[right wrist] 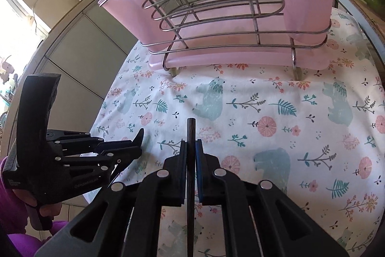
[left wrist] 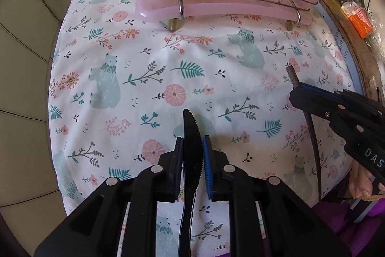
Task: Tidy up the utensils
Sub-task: 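Lift the black knife and dark chopstick up over the pink holder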
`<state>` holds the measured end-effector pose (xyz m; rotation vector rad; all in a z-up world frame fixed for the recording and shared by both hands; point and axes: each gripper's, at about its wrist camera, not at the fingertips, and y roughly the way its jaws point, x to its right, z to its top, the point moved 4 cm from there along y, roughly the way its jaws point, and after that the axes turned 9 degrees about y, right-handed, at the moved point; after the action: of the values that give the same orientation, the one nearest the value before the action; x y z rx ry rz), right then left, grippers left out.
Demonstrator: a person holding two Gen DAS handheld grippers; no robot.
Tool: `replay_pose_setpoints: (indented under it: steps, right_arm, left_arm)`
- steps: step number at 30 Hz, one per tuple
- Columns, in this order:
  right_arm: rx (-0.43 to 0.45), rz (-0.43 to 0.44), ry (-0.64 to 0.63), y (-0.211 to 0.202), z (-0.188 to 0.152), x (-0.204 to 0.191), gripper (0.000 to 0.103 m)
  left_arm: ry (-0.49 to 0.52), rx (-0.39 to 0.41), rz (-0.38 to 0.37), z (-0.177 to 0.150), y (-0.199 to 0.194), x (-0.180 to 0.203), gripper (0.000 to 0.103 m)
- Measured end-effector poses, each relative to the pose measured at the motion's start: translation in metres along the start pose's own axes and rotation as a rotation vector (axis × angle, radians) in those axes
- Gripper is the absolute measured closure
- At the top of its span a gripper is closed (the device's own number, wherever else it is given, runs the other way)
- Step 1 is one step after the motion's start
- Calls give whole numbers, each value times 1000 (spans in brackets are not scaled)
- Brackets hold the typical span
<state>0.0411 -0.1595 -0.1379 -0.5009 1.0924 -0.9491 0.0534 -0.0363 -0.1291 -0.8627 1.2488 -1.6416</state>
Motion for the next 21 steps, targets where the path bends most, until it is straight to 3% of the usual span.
replay_pose_setpoints:
  steps: [10,21]
  right_arm:
    - [97,36,22,-28,11,18,97]
    - [178,26,47,-48,20,41,97]
  left_arm:
    - [-56,160,-39,12,-29,21,88]
    - [-120,287,-37,23,-53,5,88]
